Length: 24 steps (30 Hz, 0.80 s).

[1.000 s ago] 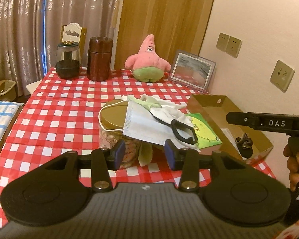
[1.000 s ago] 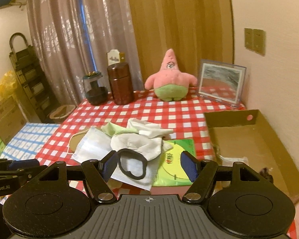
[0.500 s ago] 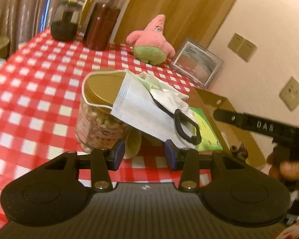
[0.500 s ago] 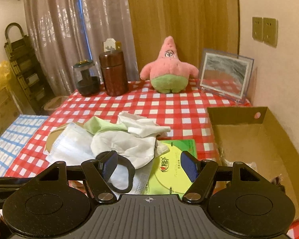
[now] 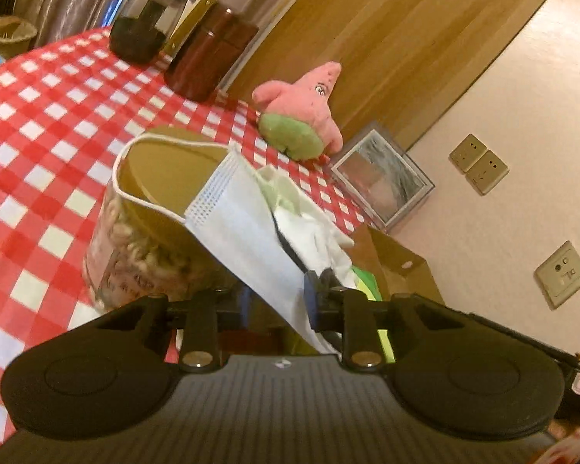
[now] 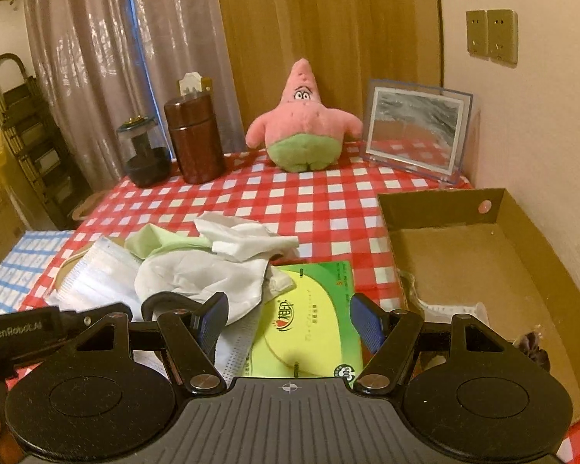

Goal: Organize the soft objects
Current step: 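Grasp the face mask ear loop with the left gripper and lift, then close the right gripper on the white cloth while the left holds the mask up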

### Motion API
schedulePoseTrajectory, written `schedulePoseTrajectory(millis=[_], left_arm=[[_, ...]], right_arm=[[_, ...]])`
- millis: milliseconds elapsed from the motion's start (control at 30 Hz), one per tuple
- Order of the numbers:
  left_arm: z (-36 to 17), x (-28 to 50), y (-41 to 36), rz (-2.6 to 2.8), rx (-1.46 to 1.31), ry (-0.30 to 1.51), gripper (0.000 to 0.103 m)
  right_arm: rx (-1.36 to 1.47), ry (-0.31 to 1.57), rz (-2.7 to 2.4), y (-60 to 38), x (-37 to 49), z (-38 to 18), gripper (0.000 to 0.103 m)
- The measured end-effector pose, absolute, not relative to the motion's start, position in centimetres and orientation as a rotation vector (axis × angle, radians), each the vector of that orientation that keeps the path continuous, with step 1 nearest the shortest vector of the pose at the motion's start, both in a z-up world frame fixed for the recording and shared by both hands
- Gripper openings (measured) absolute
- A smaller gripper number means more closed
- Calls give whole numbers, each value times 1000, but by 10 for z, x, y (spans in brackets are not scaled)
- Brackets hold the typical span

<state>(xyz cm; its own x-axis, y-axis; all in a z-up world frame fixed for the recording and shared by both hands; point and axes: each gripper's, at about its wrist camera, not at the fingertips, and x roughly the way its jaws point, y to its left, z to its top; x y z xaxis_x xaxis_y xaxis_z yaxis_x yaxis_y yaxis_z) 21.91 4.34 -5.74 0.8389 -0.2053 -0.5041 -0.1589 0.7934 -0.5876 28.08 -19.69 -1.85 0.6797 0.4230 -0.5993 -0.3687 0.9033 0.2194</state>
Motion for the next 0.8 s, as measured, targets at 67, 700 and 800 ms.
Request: schedulePoseTrajectory(millis=[67, 700, 800], left_arm=[[-58, 224, 42, -28, -657, 588, 20], [-22, 226, 50, -108, -417, 574, 0], [-18, 222, 57, -119, -424, 569, 0]], right_arm=[[81, 698, 454, -194, 282, -19, 70], [137, 760, 619, -135, 328, -29, 81], [93, 758, 602, -131, 330, -31, 81]])
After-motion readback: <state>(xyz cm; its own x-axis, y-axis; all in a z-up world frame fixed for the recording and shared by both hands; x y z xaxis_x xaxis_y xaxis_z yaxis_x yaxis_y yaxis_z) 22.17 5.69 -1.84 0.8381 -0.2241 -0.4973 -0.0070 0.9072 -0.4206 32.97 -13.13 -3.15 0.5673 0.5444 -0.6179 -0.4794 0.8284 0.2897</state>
